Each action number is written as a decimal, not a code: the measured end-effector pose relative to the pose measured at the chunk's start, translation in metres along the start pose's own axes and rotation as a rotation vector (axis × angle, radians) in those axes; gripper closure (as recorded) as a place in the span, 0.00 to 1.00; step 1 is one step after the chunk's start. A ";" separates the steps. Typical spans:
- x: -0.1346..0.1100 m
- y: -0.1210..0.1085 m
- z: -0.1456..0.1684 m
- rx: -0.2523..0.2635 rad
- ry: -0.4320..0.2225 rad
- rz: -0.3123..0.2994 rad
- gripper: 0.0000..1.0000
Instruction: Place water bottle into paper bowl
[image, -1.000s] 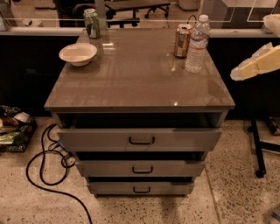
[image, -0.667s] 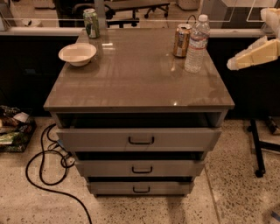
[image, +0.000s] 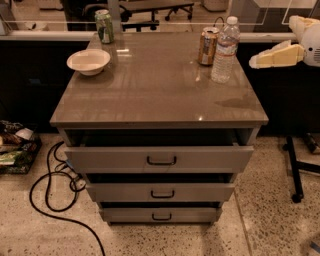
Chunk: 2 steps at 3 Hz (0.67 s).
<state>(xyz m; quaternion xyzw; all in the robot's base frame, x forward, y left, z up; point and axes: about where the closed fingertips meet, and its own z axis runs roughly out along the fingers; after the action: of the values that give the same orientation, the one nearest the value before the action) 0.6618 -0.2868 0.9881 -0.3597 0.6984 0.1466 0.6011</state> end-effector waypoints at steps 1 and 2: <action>0.018 -0.012 0.021 0.035 -0.048 0.094 0.00; 0.029 -0.016 0.043 0.029 -0.113 0.130 0.00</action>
Offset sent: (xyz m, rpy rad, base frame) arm 0.0574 0.0067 -0.0440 0.2310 -0.0439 -0.0244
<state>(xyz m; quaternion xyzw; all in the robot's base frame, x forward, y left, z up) 0.7038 -0.2796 0.9540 -0.2958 0.6875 0.1952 0.6339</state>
